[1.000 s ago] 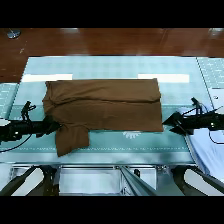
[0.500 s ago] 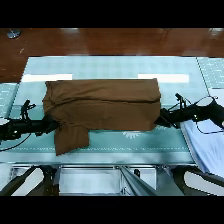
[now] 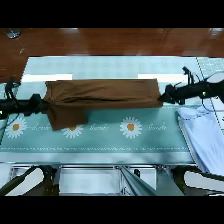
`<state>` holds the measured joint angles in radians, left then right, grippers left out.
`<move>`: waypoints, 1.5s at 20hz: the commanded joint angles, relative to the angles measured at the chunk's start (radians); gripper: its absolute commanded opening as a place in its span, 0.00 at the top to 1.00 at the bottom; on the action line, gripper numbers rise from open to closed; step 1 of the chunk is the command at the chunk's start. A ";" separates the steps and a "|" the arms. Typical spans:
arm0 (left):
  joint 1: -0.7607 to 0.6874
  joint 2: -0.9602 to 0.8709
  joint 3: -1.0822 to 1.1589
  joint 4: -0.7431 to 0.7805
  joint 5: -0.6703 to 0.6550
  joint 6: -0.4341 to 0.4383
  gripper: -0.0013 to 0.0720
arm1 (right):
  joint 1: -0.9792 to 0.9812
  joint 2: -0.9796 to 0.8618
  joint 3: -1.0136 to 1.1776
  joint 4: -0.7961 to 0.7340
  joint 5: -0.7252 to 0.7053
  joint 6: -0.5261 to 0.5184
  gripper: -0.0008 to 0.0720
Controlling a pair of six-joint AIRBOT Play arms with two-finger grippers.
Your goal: Fold the shirts.
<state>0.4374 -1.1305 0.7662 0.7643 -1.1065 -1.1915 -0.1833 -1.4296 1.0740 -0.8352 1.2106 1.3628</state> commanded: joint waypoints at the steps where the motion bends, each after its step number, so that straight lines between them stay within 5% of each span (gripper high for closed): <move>1: -0.053 -0.167 0.189 0.001 0.038 -0.037 0.95 | 0.007 -0.132 0.195 0.038 -0.024 0.027 0.95; 8: -0.175 -0.531 0.561 0.002 0.094 -0.137 0.95 | 0.018 -0.371 0.447 0.098 -0.032 0.080 0.95; 14: -0.186 -0.637 0.670 0.002 0.076 -0.138 0.92 | 0.032 -0.429 0.473 0.094 -0.044 0.084 0.94; 15: -0.186 -0.637 0.673 0.003 0.077 -0.138 0.71 | 0.029 -0.429 0.473 0.094 -0.044 0.084 0.90; 16: -0.186 -0.636 0.676 0.002 0.066 -0.138 0.11 | 0.022 -0.429 0.473 0.100 -0.041 0.084 0.55; 17: -0.182 -0.635 0.686 0.007 0.038 -0.140 0.02 | 0.012 -0.428 0.473 0.102 -0.023 0.083 0.18; 21: -0.093 -0.600 0.760 0.248 -0.163 -0.248 0.02 | -0.073 -0.426 0.483 0.017 0.145 0.073 0.13; 23: -0.053 -0.536 0.713 0.315 -0.183 -0.261 0.02 | -0.092 -0.426 0.464 -0.097 0.161 0.154 0.13; 30: -0.131 -0.121 0.266 0.310 0.155 -0.283 0.02 | 0.003 -0.494 0.454 -0.069 0.097 0.171 0.13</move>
<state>0.3431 -1.3983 1.1835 1.0523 -1.0630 -1.4620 -0.2142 -1.8992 1.5307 -0.9039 1.3373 1.5238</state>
